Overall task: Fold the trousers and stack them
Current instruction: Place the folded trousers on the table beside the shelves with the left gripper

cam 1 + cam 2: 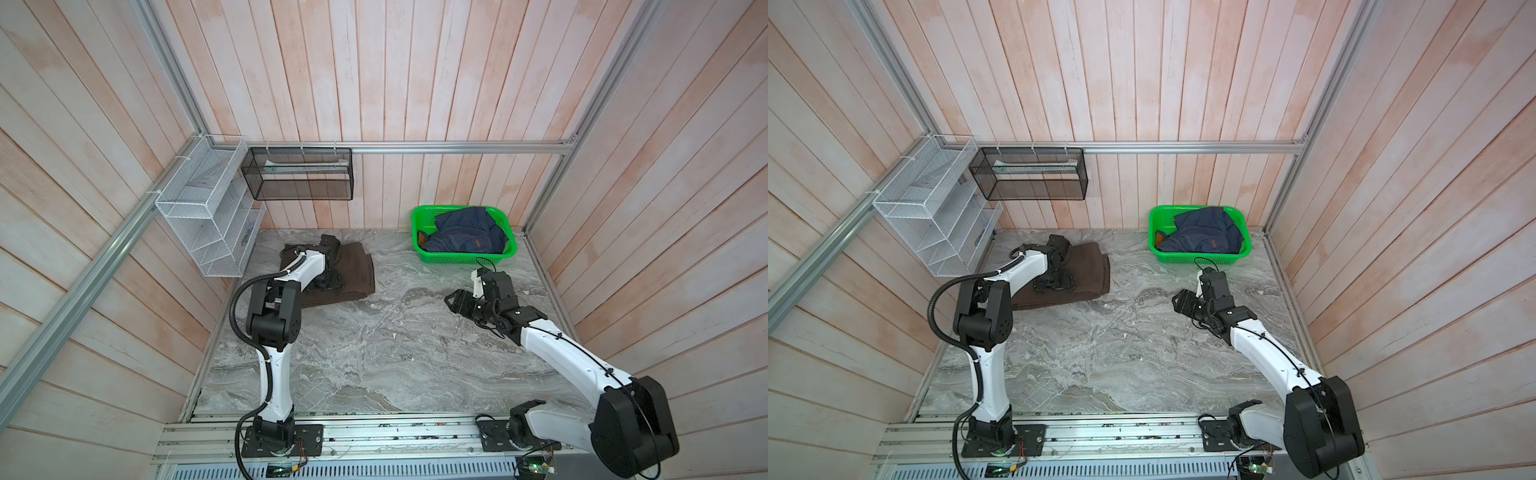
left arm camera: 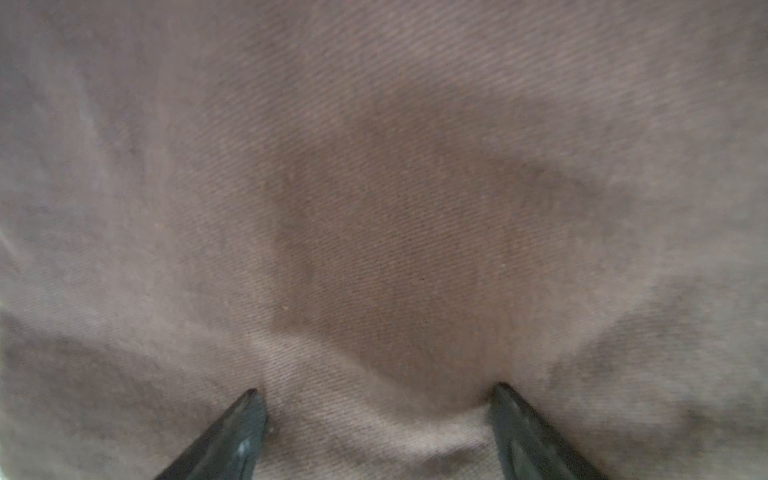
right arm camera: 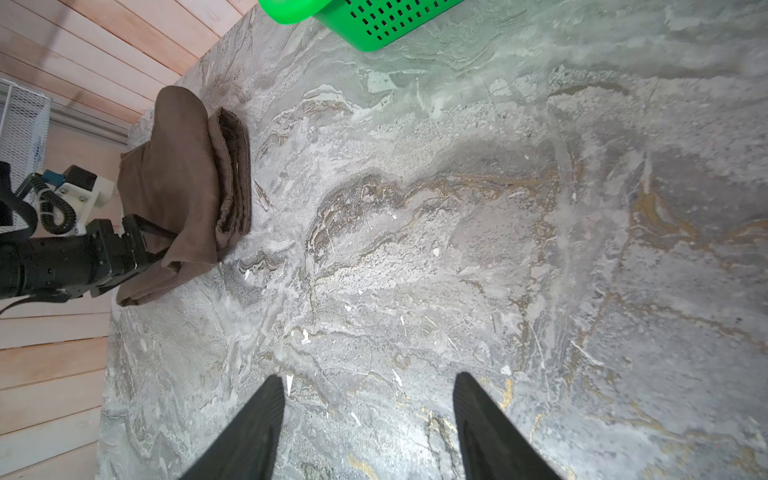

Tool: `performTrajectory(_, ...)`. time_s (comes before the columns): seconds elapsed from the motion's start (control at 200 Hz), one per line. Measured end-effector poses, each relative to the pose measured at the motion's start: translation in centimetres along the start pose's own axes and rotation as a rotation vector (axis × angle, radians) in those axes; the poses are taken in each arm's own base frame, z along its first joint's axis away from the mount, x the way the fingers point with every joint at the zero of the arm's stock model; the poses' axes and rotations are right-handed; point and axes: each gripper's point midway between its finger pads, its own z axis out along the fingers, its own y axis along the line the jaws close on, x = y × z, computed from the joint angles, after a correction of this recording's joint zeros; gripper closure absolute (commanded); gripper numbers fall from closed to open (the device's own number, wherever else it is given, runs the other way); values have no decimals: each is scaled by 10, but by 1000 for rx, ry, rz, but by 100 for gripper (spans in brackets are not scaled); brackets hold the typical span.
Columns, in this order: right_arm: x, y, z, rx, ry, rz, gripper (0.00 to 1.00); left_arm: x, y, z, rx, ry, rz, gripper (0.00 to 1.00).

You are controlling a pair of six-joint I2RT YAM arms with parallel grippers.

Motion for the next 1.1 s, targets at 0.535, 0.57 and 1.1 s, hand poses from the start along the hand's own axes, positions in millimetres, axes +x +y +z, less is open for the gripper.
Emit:
performTrajectory(0.535, 0, -1, 3, 9, 11, 3, 35, -86, 46, 23, -93, -119, -2, 13)
performTrajectory(0.57, 0, -1, 3, 8, 11, 3, 35, -92, 48, 25, -98, -126, 3, 13)
performTrajectory(1.1, -10, 3, 7, 17, 1, 2, 35, -125, 66, 30, -110, -143, 23, 11)
